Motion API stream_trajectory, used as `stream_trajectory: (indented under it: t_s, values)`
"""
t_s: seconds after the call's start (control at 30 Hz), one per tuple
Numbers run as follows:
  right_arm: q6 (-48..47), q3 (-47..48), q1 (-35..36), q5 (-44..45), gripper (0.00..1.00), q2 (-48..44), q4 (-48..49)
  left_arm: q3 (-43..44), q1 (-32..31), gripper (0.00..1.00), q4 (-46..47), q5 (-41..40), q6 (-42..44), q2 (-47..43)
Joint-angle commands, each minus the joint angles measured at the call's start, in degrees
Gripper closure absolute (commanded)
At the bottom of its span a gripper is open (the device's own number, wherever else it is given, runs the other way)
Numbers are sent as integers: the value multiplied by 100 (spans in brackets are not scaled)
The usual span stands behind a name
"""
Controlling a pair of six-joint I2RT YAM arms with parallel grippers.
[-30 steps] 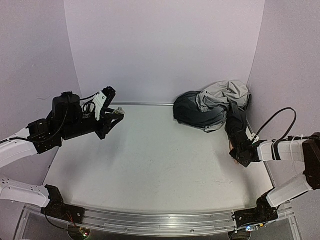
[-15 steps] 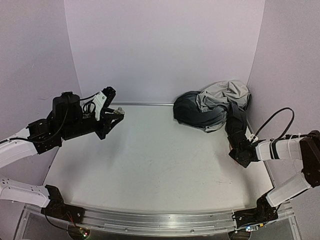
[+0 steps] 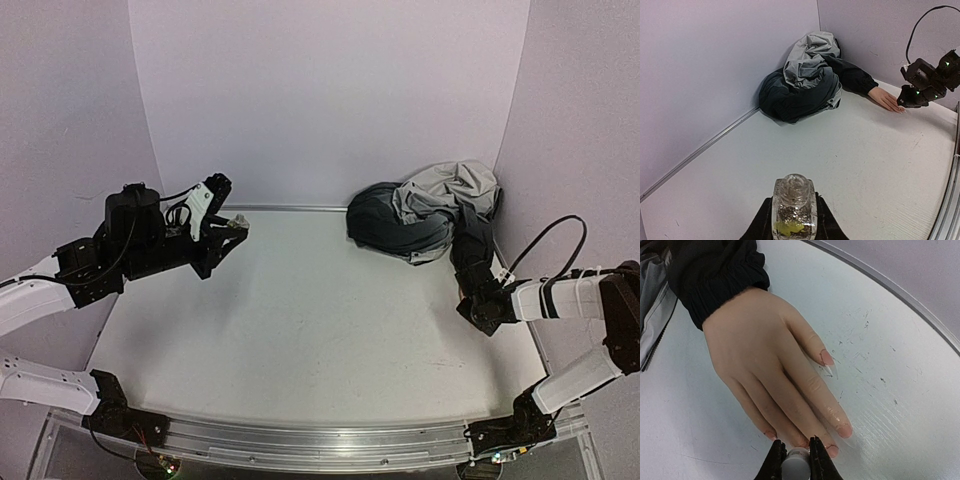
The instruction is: Paint the nails
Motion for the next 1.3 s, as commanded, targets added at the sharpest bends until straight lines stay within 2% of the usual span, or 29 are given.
stream_trajectory:
  t_s: [0.0, 1.27]
  values:
    - [103, 30, -29, 42, 100, -107, -264, 5, 36, 100, 318, 38, -18, -127]
    - [321, -4, -34, 36, 100, -200, -556, 5, 36, 100, 319, 78, -37, -125]
